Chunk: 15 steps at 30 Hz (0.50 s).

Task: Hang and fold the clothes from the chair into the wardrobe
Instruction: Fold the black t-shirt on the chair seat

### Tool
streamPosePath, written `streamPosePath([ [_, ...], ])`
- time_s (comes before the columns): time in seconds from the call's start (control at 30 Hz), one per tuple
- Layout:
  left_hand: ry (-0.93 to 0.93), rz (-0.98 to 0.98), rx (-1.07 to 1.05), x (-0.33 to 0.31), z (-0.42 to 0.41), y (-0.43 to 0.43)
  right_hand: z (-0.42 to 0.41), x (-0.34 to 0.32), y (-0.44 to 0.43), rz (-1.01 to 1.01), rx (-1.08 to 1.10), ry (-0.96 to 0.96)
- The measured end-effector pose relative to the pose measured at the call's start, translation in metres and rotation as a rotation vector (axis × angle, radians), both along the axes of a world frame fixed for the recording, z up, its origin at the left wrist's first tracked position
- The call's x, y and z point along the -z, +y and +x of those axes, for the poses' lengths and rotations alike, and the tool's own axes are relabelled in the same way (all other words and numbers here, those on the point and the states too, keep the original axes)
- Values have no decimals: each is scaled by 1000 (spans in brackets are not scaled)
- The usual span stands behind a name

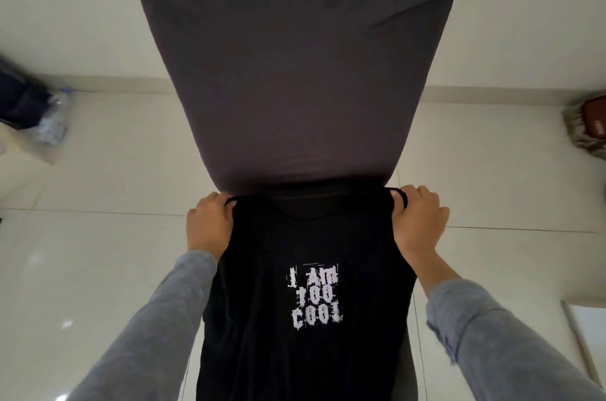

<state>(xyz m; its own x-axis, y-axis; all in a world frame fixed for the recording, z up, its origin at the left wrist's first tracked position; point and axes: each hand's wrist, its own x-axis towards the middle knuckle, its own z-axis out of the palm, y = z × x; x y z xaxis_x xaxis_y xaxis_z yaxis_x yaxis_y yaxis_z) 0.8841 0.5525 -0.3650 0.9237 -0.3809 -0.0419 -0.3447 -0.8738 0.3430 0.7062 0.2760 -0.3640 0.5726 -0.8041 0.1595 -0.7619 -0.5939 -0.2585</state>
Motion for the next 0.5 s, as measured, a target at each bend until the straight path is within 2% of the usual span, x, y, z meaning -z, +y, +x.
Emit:
streamPosePath([
  [0.23, 66, 36, 2, 58, 22, -16, 16, 59, -20, 101, -21, 70],
  [0.37, 172, -32, -87, 67, 15, -19, 19, 70, -14, 343, 58, 18],
  [0.5, 45, 76, -123, 63, -4, -34, 16, 75, 11, 700, 107, -92],
])
